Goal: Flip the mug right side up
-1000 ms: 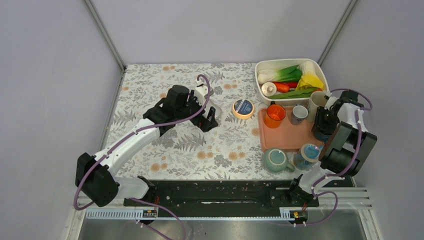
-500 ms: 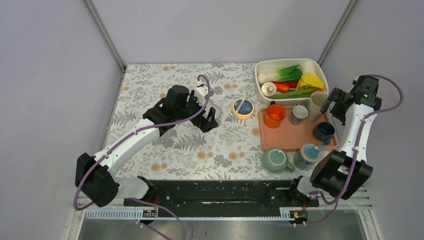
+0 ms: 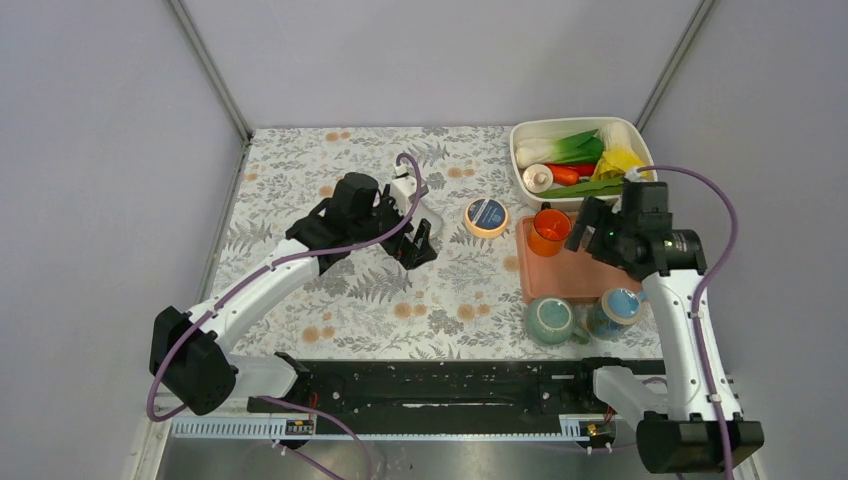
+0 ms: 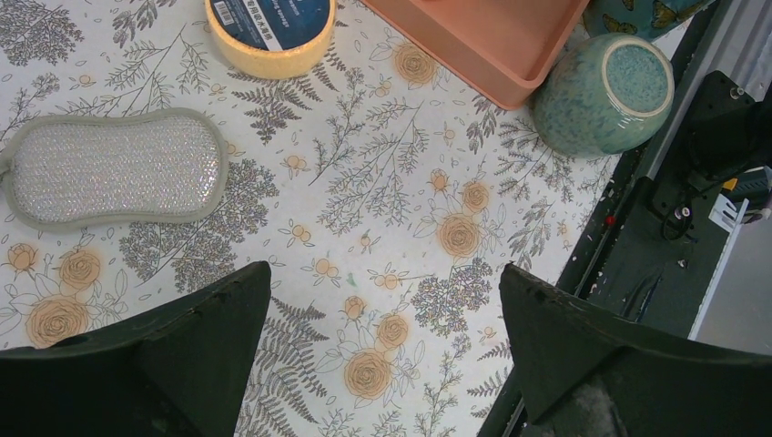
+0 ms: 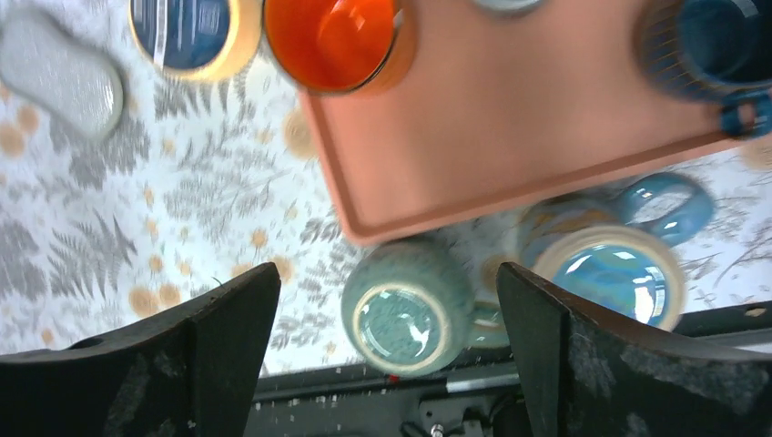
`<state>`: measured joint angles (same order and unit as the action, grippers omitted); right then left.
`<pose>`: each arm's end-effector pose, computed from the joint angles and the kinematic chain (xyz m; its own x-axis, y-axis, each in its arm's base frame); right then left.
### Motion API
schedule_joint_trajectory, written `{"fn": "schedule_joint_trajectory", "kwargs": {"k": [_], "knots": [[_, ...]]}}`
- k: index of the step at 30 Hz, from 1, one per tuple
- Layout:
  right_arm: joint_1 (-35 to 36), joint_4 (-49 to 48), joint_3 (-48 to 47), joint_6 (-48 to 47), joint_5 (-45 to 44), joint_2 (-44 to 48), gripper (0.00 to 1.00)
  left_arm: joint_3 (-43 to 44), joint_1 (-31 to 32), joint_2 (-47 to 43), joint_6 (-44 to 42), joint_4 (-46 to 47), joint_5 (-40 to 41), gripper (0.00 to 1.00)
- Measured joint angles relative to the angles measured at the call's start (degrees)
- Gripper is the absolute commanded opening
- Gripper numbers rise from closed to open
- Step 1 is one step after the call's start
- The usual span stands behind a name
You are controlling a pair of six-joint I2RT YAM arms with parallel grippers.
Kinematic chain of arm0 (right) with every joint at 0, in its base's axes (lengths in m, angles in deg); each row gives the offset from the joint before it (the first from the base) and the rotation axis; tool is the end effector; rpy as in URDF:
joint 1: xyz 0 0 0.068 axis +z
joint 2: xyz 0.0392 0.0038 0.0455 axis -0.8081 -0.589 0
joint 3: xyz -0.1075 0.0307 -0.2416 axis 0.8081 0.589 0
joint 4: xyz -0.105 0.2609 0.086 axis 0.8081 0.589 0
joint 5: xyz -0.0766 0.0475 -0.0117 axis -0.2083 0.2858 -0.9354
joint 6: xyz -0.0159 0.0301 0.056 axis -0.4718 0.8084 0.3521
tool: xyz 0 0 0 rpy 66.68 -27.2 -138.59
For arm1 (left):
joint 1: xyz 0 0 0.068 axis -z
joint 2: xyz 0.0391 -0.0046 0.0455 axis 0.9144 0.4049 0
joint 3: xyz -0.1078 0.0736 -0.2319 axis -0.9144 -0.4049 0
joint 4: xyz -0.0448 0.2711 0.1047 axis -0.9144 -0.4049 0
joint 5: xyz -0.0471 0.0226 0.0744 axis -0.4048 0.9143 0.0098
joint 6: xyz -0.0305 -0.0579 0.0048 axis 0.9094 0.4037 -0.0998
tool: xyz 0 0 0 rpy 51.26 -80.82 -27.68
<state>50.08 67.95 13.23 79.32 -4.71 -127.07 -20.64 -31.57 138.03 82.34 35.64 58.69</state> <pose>0.2271 -0.0145 0.3428 -0.7050 0.3318 -0.6268 0.2697 0.9428 0.1957 0.2623 -0.2075 0.2926 -0.4410 0.3235 -0.8372 0.8159 0.5332 -0.2238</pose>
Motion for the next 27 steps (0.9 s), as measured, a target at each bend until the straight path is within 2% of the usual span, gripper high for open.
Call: {"fn": "schedule_joint_trajectory", "kwargs": {"k": [4,7,17,22,27], "knots": [[10.5,2.0,1.0,4.7,-3.3,-3.0,0.98,-0.1,0.0,0.0,0.0,0.0,0.0,0.99],[14.8,3.7,4.8,8.2,-6.6,-6.4,0.99,-0.1,0.0,0.0,0.0,0.0,-0.1,0.99],[19.4,4.8,16.0,15.9,-9.0,-7.6,0.99,-0.1,0.0,0.0,0.0,0.0,-0.7,0.99],[20.3,1.2,21.2,18.1,-4.5,-3.9,0.99,-0.1,0.0,0.0,0.0,0.0,-0.8,0.99],[26.6,-4.0,23.4,22.1,-1.8,-2.6,0.98,-0.1,0.0,0.0,0.0,0.0,-0.8,0.99]]}}
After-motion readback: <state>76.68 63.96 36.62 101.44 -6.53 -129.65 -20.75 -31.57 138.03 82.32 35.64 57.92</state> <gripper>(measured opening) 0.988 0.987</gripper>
